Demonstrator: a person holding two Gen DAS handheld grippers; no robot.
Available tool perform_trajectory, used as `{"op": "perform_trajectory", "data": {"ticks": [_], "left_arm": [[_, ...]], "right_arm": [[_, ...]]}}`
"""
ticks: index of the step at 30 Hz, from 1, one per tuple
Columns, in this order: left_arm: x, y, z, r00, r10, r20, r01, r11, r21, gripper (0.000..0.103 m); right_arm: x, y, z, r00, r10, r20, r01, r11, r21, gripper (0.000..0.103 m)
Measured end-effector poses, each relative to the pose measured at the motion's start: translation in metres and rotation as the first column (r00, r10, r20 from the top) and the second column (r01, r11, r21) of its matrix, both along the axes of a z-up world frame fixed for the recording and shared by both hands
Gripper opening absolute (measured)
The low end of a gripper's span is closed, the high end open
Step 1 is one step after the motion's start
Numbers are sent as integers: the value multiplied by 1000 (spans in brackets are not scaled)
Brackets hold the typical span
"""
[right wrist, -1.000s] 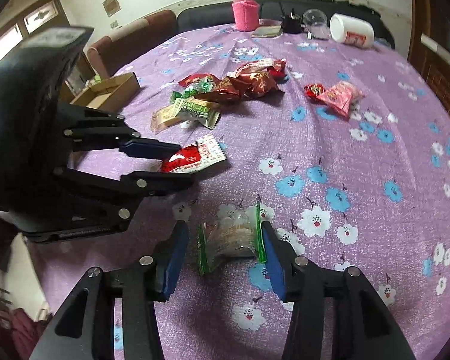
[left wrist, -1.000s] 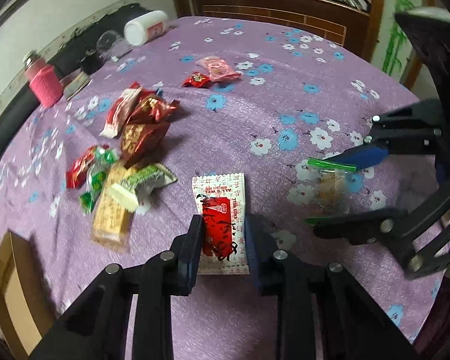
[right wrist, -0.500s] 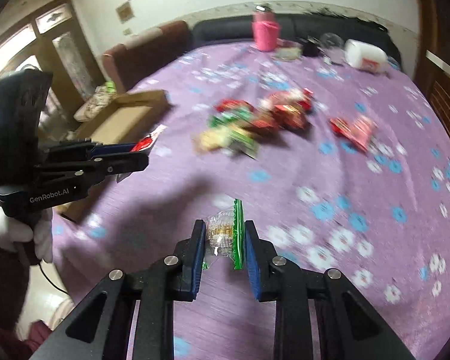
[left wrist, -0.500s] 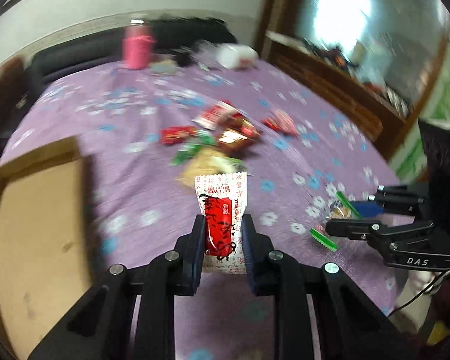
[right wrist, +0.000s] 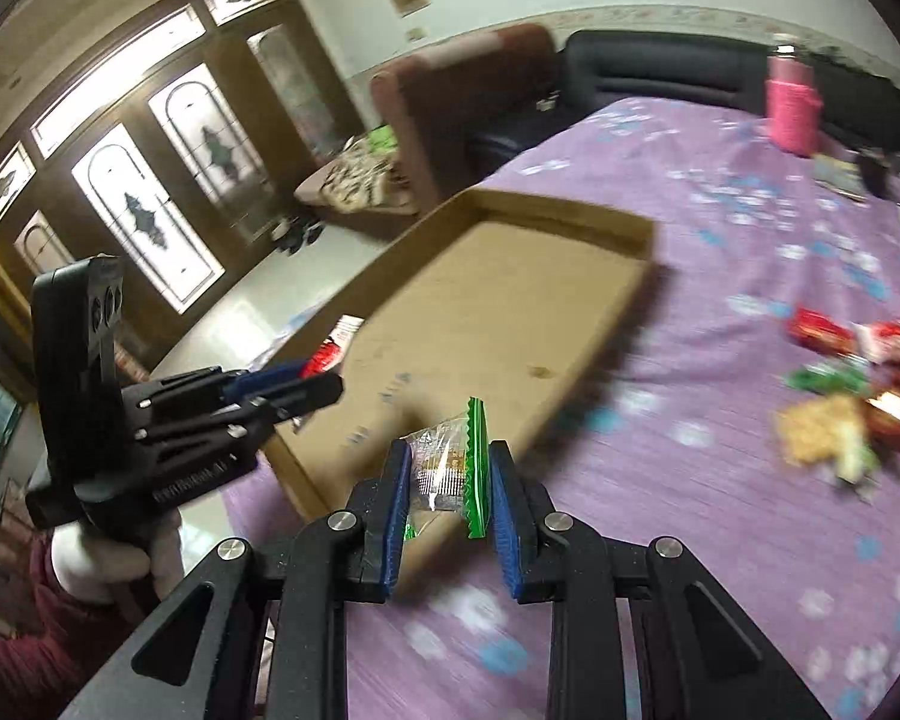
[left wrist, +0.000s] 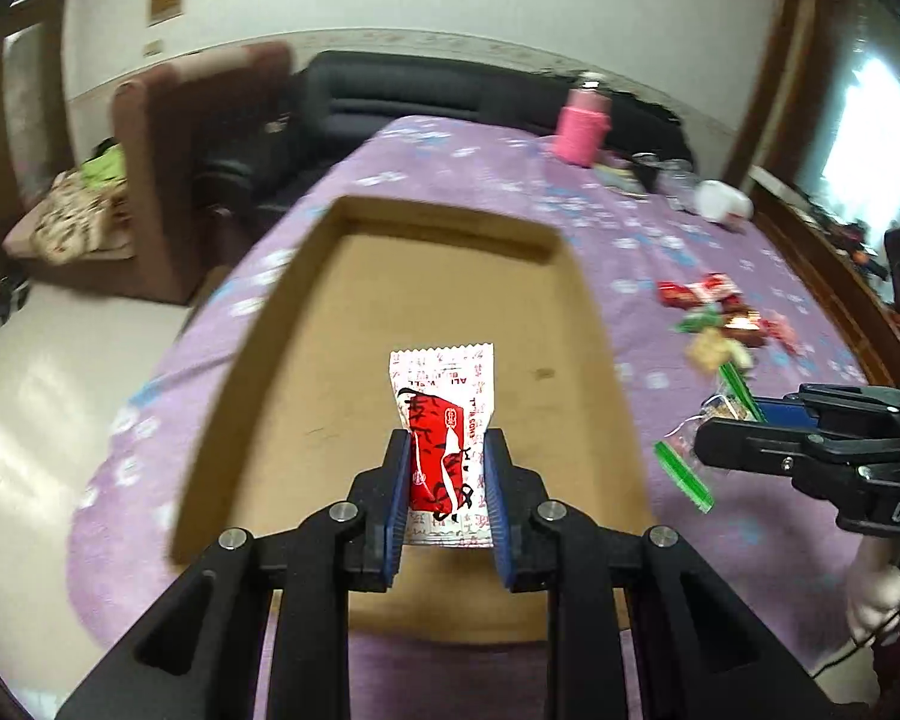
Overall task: Organize snacks
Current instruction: 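Carry both packets to the cardboard tray and open both tools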
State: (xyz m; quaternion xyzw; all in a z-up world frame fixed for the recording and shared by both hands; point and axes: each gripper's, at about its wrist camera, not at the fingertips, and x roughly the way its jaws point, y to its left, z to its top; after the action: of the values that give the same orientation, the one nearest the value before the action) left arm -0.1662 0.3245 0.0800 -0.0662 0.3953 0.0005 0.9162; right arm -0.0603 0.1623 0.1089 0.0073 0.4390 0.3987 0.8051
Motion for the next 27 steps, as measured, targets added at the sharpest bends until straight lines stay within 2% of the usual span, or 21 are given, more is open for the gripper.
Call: {"op": "perform_trajectory", "data": {"ticks": [6, 12, 14, 15, 16, 17, 20, 22, 24, 27], "left_arm": [[-3, 26, -13, 998, 62, -27, -61, 998, 9, 23], [-5, 36, -17, 996, 80, -26, -80, 997, -12, 26], [-6, 39, -14, 996, 84, -9, -85, 996, -32, 33], [-7, 39, -12, 996, 89, -4, -89, 995, -38, 39], [-8, 40, -8, 995, 98, 7, -97, 994, -42, 46], [-9, 40, -6, 995, 101, 16, -101, 994, -44, 48], [-15, 38, 7, 993, 102, 56, -99, 994, -49, 48], [-20, 34, 16, 991, 102, 84, -98, 994, -47, 54], [-23, 30, 24, 989, 103, 105, -99, 994, -45, 59], [-28, 18, 37, 988, 95, 125, -88, 994, -58, 62]], "right_arm": [[4, 60, -27, 996, 75, -50, -77, 996, -34, 28], [7, 89, -46, 992, 100, -75, -104, 993, -55, 30], [6, 90, -46, 992, 105, -67, -109, 993, -48, 32], [5, 90, -45, 992, 107, -64, -110, 993, -46, 34], [5, 89, -44, 993, 105, -60, -108, 993, -42, 39], [5, 85, -43, 993, 100, -54, -102, 994, -36, 43], [4, 74, -34, 996, 84, -39, -85, 996, -14, 44], [4, 60, -25, 998, 62, -19, -62, 998, 5, 44], [5, 38, -15, 1000, 24, 3, -25, 999, 27, 44], [9, -7, -3, 998, -57, 32, 55, 997, 51, 44]]}}
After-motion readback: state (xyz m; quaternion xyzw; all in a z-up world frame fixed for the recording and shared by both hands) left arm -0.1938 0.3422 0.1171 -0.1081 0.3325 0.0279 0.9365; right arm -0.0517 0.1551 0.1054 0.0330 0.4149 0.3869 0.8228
